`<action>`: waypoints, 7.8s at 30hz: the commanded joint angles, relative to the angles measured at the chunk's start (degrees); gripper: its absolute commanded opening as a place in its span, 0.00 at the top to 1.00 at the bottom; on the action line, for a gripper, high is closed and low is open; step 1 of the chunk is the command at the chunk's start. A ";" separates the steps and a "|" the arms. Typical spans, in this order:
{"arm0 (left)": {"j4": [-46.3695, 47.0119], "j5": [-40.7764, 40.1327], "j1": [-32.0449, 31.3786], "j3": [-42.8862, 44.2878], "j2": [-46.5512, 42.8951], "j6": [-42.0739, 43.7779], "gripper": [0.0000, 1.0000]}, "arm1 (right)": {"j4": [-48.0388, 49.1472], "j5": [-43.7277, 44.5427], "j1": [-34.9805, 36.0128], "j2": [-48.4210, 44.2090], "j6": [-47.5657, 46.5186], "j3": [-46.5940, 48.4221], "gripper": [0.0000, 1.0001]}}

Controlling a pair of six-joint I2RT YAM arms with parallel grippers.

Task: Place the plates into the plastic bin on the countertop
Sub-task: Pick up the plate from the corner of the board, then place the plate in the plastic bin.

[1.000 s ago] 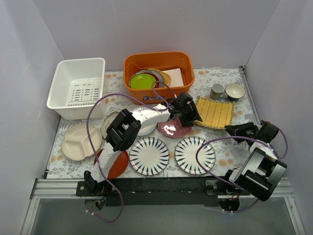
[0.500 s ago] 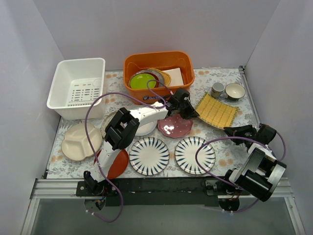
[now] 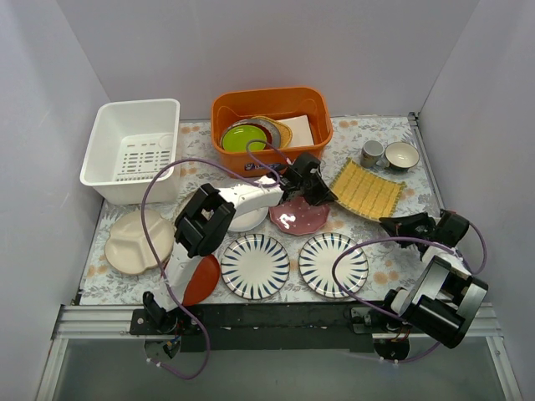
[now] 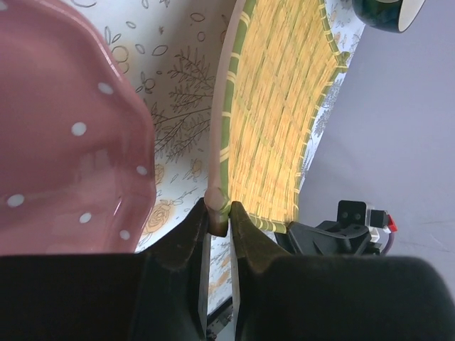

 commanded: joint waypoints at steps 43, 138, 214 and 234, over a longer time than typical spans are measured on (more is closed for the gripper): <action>-2.07 4.63 -7.17 -22.48 -28.03 -0.14 1.00 | 3.66 -12.08 1.80 7.91 -15.85 -3.28 0.57; -1.27 -11.10 -3.22 -25.21 -46.04 16.82 1.00 | 62.64 -29.58 -1.63 4.83 23.62 -18.93 0.14; -11.56 11.85 71.76 -18.44 -51.06 11.02 1.00 | -16.20 1.27 6.19 0.96 -30.61 6.56 0.11; -6.30 -1.69 72.02 -23.78 -50.61 2.78 1.00 | -14.53 0.31 6.19 2.90 -31.14 5.33 0.12</action>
